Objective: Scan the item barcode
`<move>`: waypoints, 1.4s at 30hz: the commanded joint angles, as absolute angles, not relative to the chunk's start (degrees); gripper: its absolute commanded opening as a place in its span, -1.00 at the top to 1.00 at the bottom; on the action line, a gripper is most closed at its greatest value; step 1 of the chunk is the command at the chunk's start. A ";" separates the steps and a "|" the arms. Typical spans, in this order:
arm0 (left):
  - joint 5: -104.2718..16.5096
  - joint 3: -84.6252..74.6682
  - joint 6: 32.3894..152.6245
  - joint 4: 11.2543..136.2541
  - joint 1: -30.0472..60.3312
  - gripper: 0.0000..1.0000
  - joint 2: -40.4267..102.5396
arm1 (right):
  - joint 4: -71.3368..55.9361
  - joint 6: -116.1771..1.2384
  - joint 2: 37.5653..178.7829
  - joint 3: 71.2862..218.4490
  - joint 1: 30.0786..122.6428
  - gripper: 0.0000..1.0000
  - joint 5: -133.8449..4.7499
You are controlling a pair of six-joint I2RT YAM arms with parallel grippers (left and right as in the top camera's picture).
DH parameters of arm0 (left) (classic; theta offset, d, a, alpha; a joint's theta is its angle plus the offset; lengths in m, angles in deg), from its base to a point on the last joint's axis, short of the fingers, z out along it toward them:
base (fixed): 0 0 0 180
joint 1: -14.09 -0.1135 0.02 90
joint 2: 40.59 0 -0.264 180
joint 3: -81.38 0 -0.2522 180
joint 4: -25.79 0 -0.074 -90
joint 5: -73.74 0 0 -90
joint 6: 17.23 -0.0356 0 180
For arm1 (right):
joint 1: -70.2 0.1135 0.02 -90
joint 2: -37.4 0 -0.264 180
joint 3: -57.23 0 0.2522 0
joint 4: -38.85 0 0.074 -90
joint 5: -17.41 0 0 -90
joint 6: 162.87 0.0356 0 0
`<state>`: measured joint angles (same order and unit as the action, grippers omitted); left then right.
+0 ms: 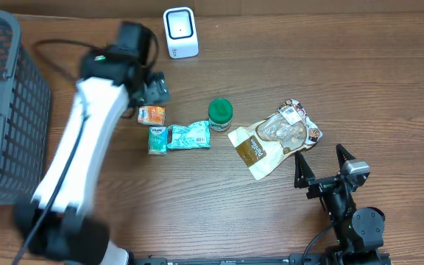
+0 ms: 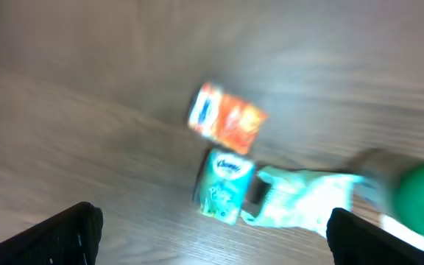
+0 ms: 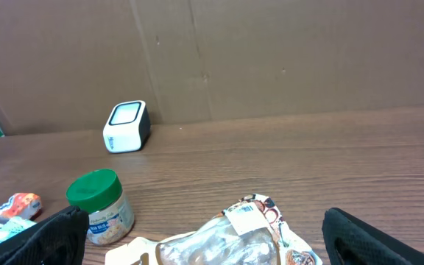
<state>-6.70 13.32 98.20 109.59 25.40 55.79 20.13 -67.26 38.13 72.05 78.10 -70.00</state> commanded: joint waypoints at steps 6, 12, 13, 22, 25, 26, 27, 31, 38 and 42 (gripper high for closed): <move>-13.81 17.53 79.10 110.51 13.97 -0.99 38.43 | 20.44 -67.15 37.57 71.44 77.95 -1.00 -69.91; -23.93 17.53 71.86 112.98 -0.21 -0.99 34.74 | 20.44 -67.15 37.57 71.44 77.95 -0.99 -69.91; -24.41 17.53 71.88 113.28 -2.22 -0.99 34.76 | 20.44 -67.15 37.57 71.44 77.95 -1.00 -69.91; -25.35 17.51 78.60 114.57 -11.69 -0.99 37.41 | 20.44 -67.15 37.57 71.44 77.95 -1.00 -69.91; -25.32 17.51 79.51 115.66 -11.71 -1.00 38.11 | 20.44 -67.15 37.57 71.44 77.95 -1.00 -69.91; -25.32 17.51 79.97 116.12 -11.71 -0.99 38.30 | 20.44 -67.15 37.57 71.44 77.95 -1.00 -69.91; -25.30 17.51 80.10 116.23 -11.71 -0.99 38.41 | 20.44 -67.15 37.57 71.44 77.95 -1.00 -69.91; -25.28 17.51 80.08 116.26 -11.71 -0.99 38.80 | 20.44 -67.13 37.57 71.44 77.95 -1.00 -69.91; -25.28 17.51 80.08 116.23 -11.71 -0.99 38.80 | 20.44 -67.15 37.57 71.44 77.95 -1.00 -69.91; -25.28 17.51 80.08 116.23 -11.71 -0.99 38.80 | 20.44 -67.15 37.57 71.44 77.95 -1.00 -69.91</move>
